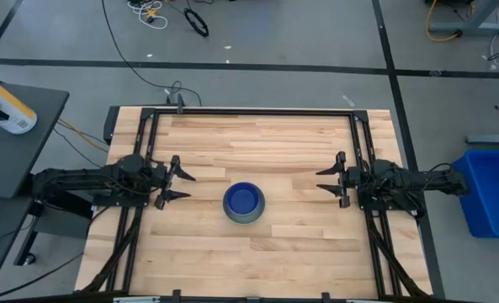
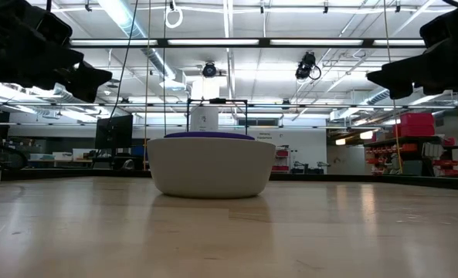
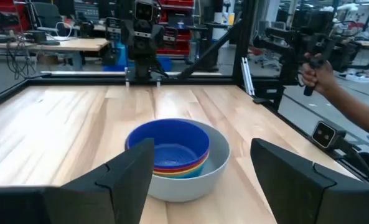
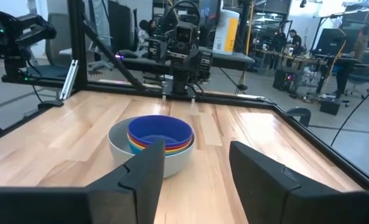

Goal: Nest bowls inside each other
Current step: Return to Home Position

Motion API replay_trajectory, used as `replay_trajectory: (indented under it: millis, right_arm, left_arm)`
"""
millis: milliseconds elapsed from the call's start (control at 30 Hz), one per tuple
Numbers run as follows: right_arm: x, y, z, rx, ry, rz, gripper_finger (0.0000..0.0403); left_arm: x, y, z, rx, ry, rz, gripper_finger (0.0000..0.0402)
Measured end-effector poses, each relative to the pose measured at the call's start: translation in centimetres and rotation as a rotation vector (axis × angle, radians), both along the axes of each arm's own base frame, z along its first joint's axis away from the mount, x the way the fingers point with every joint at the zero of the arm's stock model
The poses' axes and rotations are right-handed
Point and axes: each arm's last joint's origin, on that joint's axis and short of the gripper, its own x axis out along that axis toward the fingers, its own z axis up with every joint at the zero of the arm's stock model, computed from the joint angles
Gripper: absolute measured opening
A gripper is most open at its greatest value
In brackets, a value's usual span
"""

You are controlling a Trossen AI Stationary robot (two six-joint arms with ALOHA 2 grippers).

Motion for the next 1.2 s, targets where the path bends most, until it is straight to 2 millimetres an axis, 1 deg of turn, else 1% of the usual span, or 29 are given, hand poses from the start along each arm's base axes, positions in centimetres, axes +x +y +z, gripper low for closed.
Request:
replay_trajectory:
  millis: [200, 467, 567, 667, 833, 1200]
  right_arm:
    - [0.0, 0.02, 0.0, 0.0, 0.0, 0.007, 0.0185]
    - [0.02, 0.06, -0.05, -0.013, 0.005, 0.022, 0.0198]
    - [0.06, 0.07, -0.1, -0.031, 0.01, 0.023, 0.0203]
    - [0.06, 0.07, -0.11, -0.01, 0.012, 0.023, 0.0209]
    - [0.06, 0.08, -0.1, -0.001, 0.011, 0.023, 0.0217]
    - [0.06, 0.08, -0.1, -0.001, 0.011, 0.023, 0.0232]
  left_arm:
    - [0.03, -0.02, -0.09, 0.002, 0.009, -0.011, 0.0275]
    - [0.02, -0.19, -0.27, -0.029, 0.034, -0.066, 0.0275]
    - [0.04, -0.18, -0.05, -0.057, 0.017, -0.061, 0.0275]
    - [0.04, -0.18, -0.03, -0.098, 0.025, -0.058, 0.0275]
    - [0.04, -0.1, -0.31, -0.105, 0.053, -0.027, 0.0275]
    - [0.04, -0.09, -0.3, -0.105, 0.053, -0.025, 0.0275]
